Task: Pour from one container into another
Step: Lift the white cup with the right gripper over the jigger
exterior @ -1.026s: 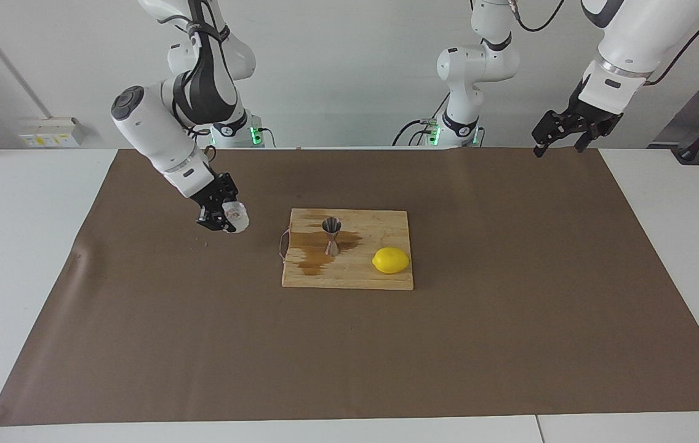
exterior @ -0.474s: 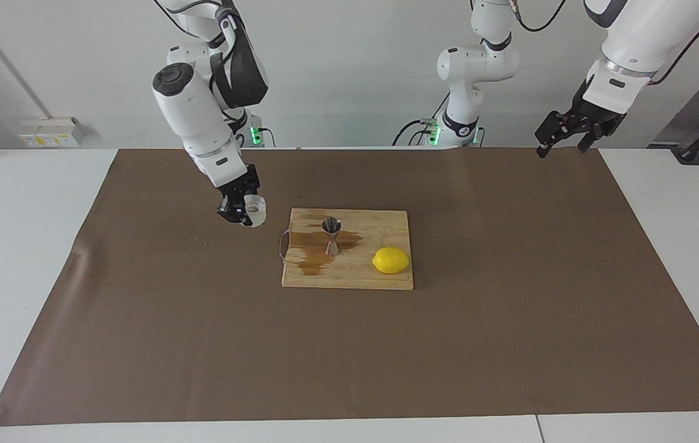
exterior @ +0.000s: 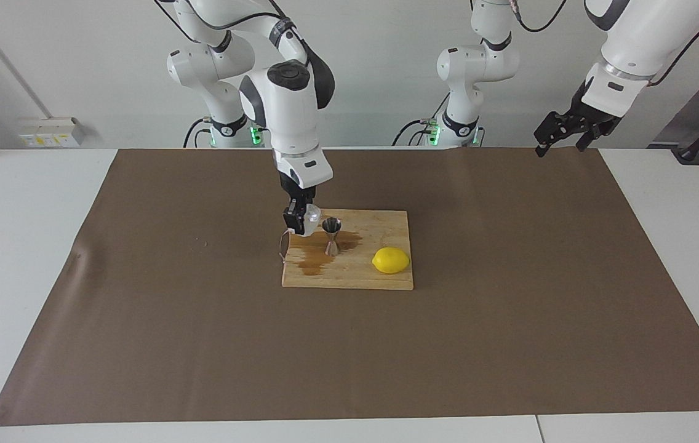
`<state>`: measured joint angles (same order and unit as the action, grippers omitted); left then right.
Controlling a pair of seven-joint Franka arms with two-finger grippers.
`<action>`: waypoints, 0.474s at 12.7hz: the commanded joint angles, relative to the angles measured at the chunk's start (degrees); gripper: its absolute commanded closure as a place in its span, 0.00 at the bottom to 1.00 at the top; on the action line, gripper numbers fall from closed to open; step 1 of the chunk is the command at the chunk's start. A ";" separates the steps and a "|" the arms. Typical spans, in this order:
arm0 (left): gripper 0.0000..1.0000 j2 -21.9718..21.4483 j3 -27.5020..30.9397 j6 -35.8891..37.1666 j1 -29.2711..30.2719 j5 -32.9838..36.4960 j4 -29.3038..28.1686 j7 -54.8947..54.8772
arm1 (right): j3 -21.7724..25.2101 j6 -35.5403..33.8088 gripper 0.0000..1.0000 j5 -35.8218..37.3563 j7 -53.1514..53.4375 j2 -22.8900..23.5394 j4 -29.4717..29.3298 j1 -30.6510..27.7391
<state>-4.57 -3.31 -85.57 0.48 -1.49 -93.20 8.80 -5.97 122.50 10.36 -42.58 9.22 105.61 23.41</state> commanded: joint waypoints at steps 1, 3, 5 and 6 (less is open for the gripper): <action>0.00 -0.70 -0.20 0.58 0.49 0.43 -0.66 -0.45 | 0.00 -1.65 1.00 7.02 0.92 1.50 -0.93 2.07; 0.00 -0.70 -0.20 0.58 0.49 0.43 -0.66 -0.45 | 0.00 -1.39 1.00 11.24 0.48 1.76 0.03 3.74; 0.00 -0.70 -0.20 0.58 0.40 0.43 -0.75 -0.45 | -0.09 -0.51 1.00 16.42 -0.57 1.50 1.35 4.89; 0.00 -0.70 -0.20 0.58 0.40 0.43 -0.75 -0.45 | -0.09 -0.42 1.00 17.32 -0.75 1.24 1.88 5.07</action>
<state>-4.57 -3.32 -85.56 0.48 -1.49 -93.22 8.80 -6.01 121.77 24.65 -42.48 11.20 106.20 28.08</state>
